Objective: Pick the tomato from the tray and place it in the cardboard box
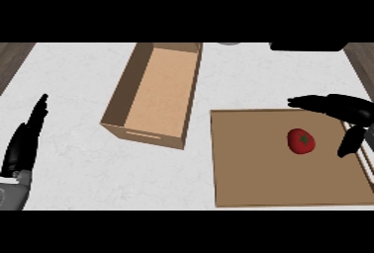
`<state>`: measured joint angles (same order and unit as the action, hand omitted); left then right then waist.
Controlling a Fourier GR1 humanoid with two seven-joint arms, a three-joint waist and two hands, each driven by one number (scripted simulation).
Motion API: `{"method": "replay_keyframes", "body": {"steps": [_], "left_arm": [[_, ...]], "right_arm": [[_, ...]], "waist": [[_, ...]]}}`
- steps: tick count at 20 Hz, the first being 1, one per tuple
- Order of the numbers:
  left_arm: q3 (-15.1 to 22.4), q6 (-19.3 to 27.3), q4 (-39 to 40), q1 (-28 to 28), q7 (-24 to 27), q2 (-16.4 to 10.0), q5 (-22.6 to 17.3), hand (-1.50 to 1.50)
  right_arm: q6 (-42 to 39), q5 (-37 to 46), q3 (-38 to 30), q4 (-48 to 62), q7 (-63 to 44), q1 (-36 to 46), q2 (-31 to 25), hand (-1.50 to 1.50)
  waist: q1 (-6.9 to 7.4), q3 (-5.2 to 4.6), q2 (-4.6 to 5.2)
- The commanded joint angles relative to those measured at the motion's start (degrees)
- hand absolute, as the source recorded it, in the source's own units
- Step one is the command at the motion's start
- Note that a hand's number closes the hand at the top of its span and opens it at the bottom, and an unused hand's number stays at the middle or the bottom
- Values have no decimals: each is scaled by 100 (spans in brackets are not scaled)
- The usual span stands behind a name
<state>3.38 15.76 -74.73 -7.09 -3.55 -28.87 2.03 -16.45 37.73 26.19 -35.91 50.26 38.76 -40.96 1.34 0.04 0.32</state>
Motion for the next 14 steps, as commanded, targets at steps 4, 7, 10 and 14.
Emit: {"method": "replay_keyframes", "body": {"steps": [4,7,10,14], "left_arm": [[-211,-177,79,0,36,119,141,0],[-294,-244,164,132,219,222,156,0],[-237,-205,-488,477,-140,189,279,0],[-411,-205,-245,31,-355,175,334,0]], "right_arm": [[-299,484,-117,502,416,418,273,-150],[-41,630,-161,680,315,259,527,-150],[-71,583,-265,613,470,175,510,-150],[-450,612,-162,97,422,34,538,-150]], "waist": [[-62,-3,-15],[-62,-3,-13],[-40,0,-23],[-99,-3,-32]]}}
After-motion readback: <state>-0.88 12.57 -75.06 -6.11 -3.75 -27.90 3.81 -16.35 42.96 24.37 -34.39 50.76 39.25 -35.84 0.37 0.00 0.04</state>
